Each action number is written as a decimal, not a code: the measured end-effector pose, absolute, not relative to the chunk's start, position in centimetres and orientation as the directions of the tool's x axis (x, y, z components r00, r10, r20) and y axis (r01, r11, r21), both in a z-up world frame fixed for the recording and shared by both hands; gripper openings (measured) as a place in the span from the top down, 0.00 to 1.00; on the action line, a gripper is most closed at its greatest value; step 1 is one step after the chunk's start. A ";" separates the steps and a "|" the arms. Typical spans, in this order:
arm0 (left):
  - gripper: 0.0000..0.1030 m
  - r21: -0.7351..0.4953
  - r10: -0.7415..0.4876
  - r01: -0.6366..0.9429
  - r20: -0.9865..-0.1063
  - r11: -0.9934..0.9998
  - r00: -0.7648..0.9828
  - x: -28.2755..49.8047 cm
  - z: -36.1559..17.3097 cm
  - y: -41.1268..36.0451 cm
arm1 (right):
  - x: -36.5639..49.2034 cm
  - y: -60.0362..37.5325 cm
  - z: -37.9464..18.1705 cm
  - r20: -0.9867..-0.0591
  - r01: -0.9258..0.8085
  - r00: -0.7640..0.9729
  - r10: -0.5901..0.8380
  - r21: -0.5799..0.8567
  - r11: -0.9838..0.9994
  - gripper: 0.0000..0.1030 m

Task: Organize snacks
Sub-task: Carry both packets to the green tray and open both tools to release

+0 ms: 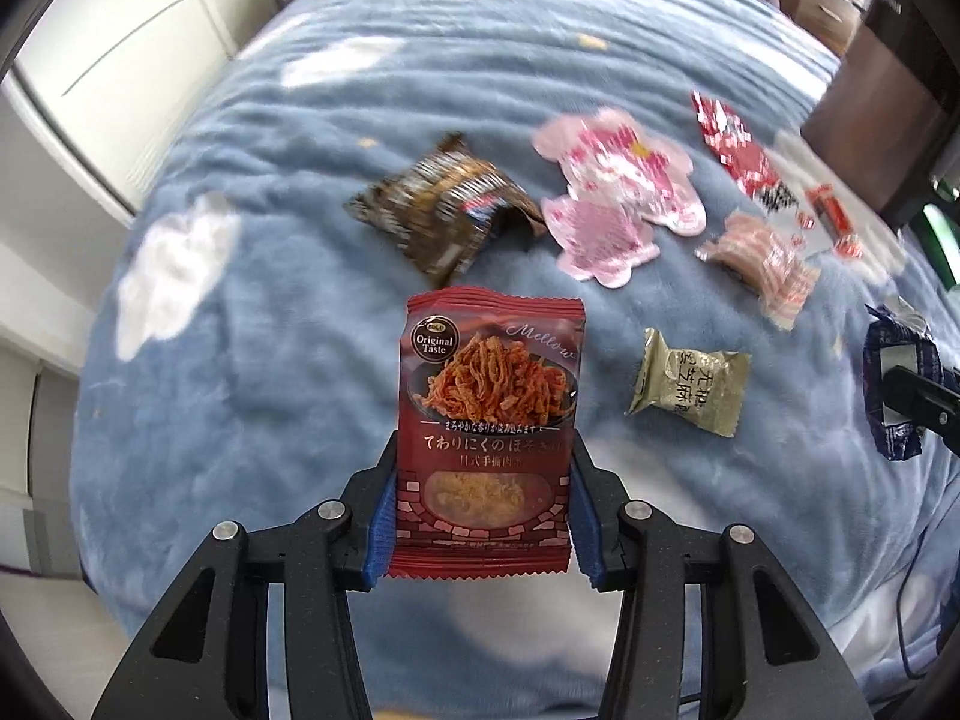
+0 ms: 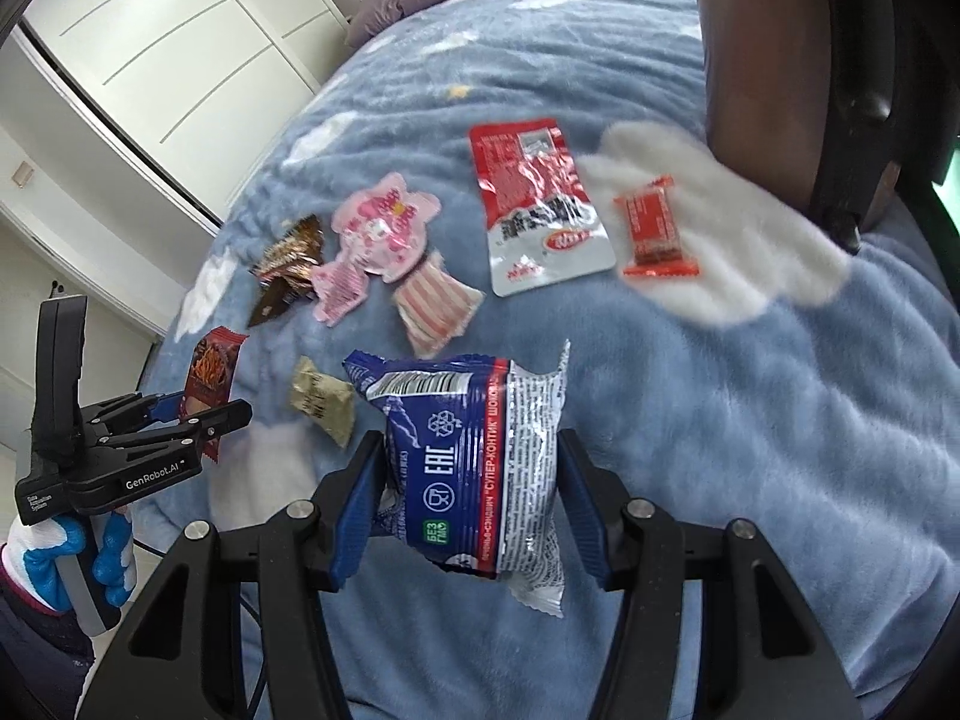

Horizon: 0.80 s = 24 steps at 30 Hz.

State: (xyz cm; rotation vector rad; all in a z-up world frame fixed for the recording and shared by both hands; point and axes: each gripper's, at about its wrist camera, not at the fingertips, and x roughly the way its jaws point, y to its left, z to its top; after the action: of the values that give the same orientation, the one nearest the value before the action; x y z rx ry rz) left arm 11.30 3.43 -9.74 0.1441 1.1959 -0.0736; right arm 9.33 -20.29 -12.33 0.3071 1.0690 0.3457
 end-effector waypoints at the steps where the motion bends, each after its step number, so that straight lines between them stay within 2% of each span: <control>1: 0.59 0.070 0.018 0.126 -0.928 0.990 0.373 10.6 -9.1 3.6 | 9.1 -20.4 -11.9 -0.791 -0.130 0.442 0.423 0.410 0.903 0.13; 10: 0.59 0.064 -0.032 0.195 -0.890 0.979 0.455 5.0 -4.1 1.0 | 5.1 -23.5 -7.7 -0.747 -0.130 0.510 0.427 0.424 0.896 0.13; 15: 0.59 0.035 -0.115 0.309 -0.884 0.950 0.454 3.5 -1.9 -4.5 | 2.6 -28.0 -5.7 -0.720 -0.079 0.577 0.385 0.420 0.904 0.13; 24: 0.59 -0.048 -0.271 0.502 -0.884 0.863 0.380 2.7 -0.2 -18.0 | 1.0 -39.6 -4.5 -0.710 0.083 0.668 0.222 0.367 0.927 0.13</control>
State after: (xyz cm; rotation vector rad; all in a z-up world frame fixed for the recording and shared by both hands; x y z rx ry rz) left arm 2.67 -17.96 -0.24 0.2438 1.0733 -0.4997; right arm 1.00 -39.56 -4.50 0.3889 0.8411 0.0805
